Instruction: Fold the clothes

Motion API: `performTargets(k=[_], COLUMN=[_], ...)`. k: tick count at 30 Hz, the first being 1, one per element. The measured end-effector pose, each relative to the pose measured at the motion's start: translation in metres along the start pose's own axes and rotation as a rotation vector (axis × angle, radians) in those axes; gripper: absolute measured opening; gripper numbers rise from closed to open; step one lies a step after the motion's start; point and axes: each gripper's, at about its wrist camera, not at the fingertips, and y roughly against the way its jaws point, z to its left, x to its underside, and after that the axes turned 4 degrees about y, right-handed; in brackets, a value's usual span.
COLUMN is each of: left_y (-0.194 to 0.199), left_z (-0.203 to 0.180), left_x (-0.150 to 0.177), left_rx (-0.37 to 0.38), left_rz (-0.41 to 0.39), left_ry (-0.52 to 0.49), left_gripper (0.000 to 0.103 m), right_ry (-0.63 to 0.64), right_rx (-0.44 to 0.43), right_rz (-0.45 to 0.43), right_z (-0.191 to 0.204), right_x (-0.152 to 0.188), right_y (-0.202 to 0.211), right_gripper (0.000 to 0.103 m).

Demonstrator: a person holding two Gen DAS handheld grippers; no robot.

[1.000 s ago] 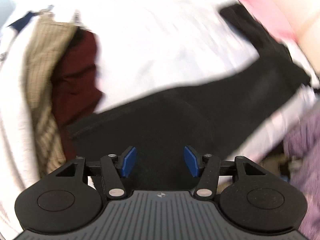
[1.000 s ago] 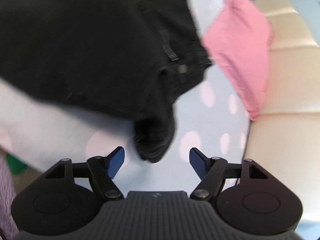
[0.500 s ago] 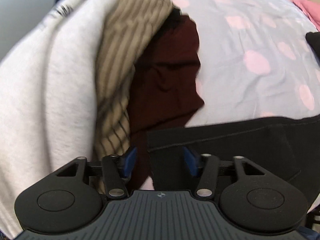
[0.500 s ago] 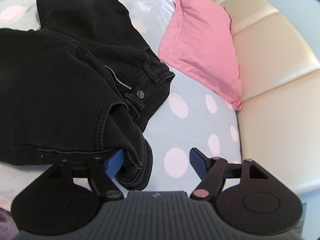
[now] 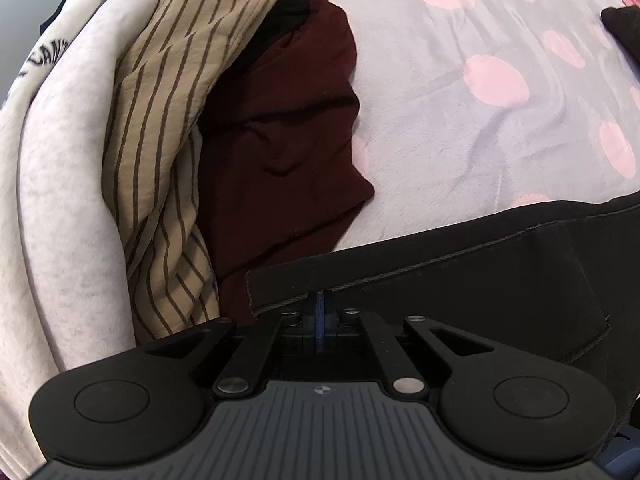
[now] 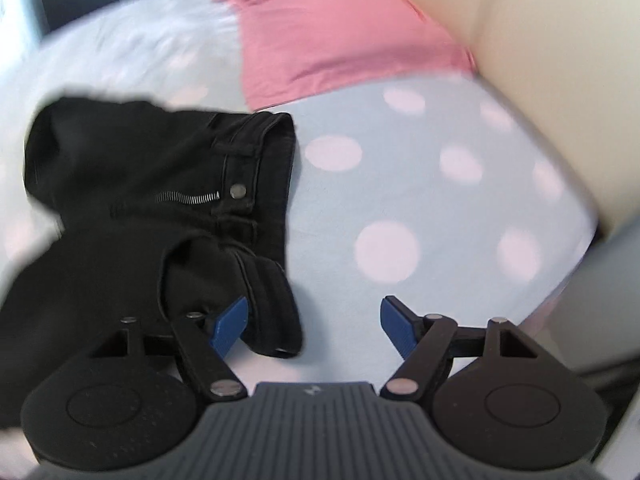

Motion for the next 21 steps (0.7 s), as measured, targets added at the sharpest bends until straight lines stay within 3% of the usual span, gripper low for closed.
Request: performTargets(k=[2,8,11,15,16,18,19,20,21], left_y=[0.002,0.004,0.001,-0.002,-0.002,-0.002,-0.001,-0.001,0.000], left_z=[-0.002,-0.004,-0.004,-0.004,-0.004,-0.004,-0.005,-0.006,-0.008], left_x=[-0.001,-0.007,-0.009,-0.009,-0.010,-0.011,-0.011,-0.012,-0.012], left_rx=[-0.010,-0.040,-0.043,-0.064,-0.067,-0.064,-0.064,-0.062,-0.058], left_rz=[-0.007,-0.006,-0.004,0.010,0.011,0.007,0.005,0.004,0.003], left_ry=[0.001,0.016,0.030,0.028,0.030,0.035,0.033,0.029,0.025], left_gripper=[0.000,0.000,0.000,0.000,0.000,0.000,0.000,0.000,0.000], right_ry=[-0.148,-0.742,-0.907,-1.066,-1.082,-1.087,-1.077,-1.052,-1.026], right_rx=[-0.113,-0.374,-0.478,-0.538,-0.553,-0.545,-0.530,-0.521,-0.514], right_rz=[0.058,0.179,0.247,0.123,0.082,0.014,-0.013,-0.033,-0.050], right_z=[-0.020,-0.072,-0.072,-0.071,-0.069,-0.066,-0.064,-0.063,-0.061], right_x=[-0.001,0.029,0.058,0.083,0.086,0.085,0.082,0.077,0.071], right_y=[-0.014,-0.053,-0.078,-0.095,-0.098,-0.097,-0.094,-0.091,-0.085], right_gripper=[0.084,0.085,0.085,0.083,0.073,0.062,0.048,0.046,0.036])
